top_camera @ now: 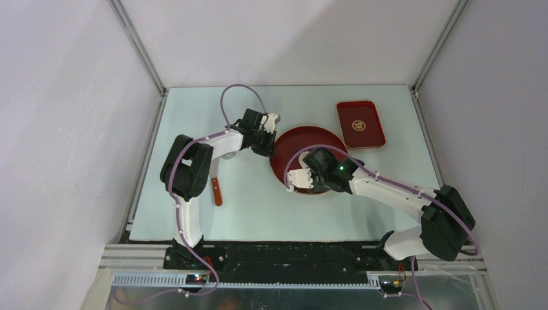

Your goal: Roll out the dumpling wrappers from the dough

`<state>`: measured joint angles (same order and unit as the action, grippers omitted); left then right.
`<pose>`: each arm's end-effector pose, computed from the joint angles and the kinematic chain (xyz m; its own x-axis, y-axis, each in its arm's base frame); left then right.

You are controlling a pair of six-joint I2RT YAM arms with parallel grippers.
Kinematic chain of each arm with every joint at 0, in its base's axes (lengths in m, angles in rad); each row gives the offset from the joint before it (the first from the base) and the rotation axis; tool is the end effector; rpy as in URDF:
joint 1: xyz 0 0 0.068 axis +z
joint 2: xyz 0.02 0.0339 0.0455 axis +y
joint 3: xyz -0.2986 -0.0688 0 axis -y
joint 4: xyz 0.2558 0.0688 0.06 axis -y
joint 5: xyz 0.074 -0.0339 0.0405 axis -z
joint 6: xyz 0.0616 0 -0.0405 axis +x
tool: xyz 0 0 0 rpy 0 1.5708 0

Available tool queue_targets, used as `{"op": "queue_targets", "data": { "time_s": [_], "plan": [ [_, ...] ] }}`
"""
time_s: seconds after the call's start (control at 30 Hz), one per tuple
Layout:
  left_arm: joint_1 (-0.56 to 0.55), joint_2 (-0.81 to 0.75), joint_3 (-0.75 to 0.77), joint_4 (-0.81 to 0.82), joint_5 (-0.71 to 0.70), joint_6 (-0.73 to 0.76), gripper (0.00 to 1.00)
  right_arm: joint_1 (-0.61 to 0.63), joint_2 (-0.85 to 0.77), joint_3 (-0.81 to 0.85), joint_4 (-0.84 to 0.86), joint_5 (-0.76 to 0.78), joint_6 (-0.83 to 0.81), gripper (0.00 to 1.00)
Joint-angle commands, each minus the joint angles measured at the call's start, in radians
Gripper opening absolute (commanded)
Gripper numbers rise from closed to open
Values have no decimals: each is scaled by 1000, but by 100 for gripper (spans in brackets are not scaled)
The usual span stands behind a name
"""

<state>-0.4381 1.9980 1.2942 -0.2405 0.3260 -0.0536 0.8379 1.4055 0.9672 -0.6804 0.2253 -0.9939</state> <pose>0.4038 -0.2110 0.1583 -0.7632 0.3015 -0.5716 0.5318 0.7955 -0.2905 0.2019 0.2037 0.2332 0.2242 -0.9720 -0.0698 -0.8639 -0.1651 -0.4758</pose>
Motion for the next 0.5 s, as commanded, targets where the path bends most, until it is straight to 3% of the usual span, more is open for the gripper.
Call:
{"op": "queue_targets", "data": {
  "time_s": [0.0, 0.27, 0.47],
  "plan": [
    [11, 15, 8, 1, -8, 12, 23, -35, -58, -5, -19, -69, 51, 0],
    [11, 16, 9, 1, -10, 11, 23, -75, -92, 90, 311, 74, 27, 0],
    [12, 15, 7, 0, -8, 12, 23, -54, 25, 81, 387, 143, -11, 0]
  ]
}}
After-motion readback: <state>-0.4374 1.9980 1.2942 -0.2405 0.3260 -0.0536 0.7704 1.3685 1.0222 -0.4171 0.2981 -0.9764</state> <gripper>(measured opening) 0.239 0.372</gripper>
